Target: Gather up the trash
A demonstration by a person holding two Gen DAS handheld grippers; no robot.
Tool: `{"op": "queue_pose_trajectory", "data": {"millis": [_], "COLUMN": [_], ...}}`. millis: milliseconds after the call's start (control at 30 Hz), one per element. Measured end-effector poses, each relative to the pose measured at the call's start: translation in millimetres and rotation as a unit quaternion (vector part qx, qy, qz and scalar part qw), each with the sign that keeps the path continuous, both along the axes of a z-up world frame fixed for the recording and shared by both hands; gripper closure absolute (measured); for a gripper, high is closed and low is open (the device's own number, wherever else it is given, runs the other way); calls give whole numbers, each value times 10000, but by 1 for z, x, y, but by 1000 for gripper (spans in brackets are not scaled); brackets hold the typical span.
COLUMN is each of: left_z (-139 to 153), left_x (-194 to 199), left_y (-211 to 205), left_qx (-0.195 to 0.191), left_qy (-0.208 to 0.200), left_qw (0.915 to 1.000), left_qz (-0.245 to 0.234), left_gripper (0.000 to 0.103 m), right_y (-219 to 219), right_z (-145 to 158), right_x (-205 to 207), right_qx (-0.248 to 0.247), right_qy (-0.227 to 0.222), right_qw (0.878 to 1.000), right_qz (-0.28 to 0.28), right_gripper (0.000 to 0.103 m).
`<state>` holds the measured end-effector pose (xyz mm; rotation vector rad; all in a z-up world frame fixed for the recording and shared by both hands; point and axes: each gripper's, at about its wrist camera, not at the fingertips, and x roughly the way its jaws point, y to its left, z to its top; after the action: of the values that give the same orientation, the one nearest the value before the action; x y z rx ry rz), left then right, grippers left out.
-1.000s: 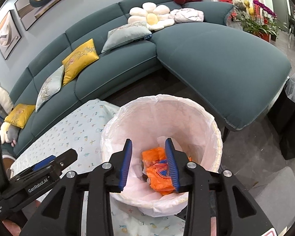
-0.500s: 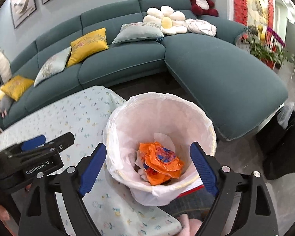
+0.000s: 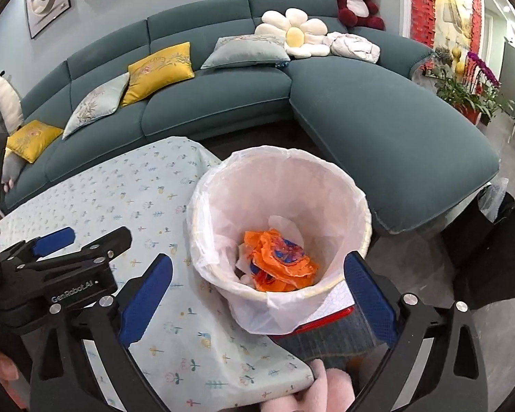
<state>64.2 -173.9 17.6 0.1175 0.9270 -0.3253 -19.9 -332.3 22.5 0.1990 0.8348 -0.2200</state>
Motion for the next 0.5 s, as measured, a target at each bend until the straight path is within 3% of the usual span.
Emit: {"op": "queue_pose_trajectory", "data": {"millis": [500], "left_z": [-3], "left_x": [-8], "left_y": [-7], "left_qx": [31], "left_qy": [107], "left_qw": [9999], "left_qz": [37], "left_gripper": [14], "right_y": [-3], "right_z": [-5], "right_x": [-5], "right_qx": [-194], "right_qy": [168], "right_qw": [9997], "right_qz": [-28], "right_gripper": [7]}}
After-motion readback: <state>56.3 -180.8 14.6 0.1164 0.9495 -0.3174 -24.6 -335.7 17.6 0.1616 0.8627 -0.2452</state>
